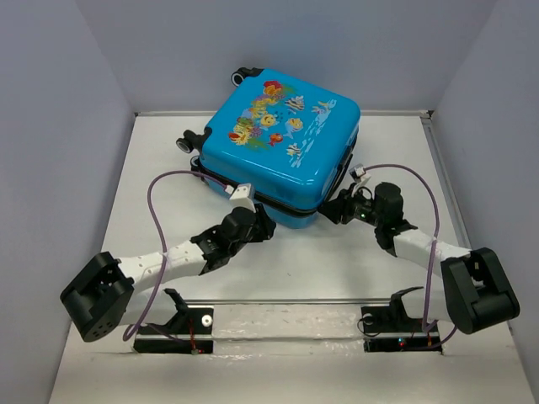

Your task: Pack the luggage

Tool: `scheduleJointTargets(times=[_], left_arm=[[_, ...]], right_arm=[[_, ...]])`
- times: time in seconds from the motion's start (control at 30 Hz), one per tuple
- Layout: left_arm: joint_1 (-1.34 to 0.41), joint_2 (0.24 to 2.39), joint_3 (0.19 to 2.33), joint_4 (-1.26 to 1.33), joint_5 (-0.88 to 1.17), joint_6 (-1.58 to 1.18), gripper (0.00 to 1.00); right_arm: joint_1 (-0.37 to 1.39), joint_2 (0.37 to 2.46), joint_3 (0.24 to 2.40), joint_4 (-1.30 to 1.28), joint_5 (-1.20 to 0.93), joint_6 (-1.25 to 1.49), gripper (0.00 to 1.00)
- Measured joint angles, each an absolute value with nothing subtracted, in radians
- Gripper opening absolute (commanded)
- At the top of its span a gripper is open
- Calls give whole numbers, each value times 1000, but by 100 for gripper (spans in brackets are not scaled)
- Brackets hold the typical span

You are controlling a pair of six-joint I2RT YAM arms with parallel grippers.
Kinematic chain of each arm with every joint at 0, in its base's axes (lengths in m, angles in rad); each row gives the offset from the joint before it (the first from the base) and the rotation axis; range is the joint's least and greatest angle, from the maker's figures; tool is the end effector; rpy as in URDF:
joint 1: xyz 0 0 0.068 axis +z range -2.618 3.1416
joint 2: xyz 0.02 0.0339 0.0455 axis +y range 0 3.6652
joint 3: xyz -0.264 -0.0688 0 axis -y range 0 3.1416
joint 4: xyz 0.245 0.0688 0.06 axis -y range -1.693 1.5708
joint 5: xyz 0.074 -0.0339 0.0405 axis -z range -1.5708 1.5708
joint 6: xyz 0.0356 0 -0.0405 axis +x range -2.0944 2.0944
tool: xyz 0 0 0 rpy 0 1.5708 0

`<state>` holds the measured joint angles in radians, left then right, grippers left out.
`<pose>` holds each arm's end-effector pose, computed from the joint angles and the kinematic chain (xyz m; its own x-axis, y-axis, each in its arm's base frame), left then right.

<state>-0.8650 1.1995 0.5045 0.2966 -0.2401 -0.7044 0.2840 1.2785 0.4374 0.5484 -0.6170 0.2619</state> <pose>0.1692 -0.1855 0.2066 -0.5784 -0.2910 -0.7621 0.2920 0.7984 -0.5266 0.2348 0.0900 0.1940 -0.4644 0.0844 -0.8816 -0.6627 0.6272 0.4092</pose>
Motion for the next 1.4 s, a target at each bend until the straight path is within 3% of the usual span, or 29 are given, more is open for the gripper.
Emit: scheduleJointTargets(times=[0.23, 0.5, 0.8, 1.2, 1.4], left_arm=[[-877, 1217, 543, 327, -250, -680, 47], [-884, 1267, 579, 349, -254, -658, 47], [-910, 1331, 656, 376, -255, -636, 47], [-924, 1444, 802, 301, -242, -586, 46], [-928, 1478, 853, 254, -226, -564, 47]], right_arm=[[283, 1288, 460, 524, -609, 245, 36], [284, 1323, 471, 548, -646, 259, 7], [335, 1263, 419, 579, -606, 301, 7], [644, 1092, 359, 476, -207, 350, 7], [768, 1179, 416, 481, 2, 410, 7]])
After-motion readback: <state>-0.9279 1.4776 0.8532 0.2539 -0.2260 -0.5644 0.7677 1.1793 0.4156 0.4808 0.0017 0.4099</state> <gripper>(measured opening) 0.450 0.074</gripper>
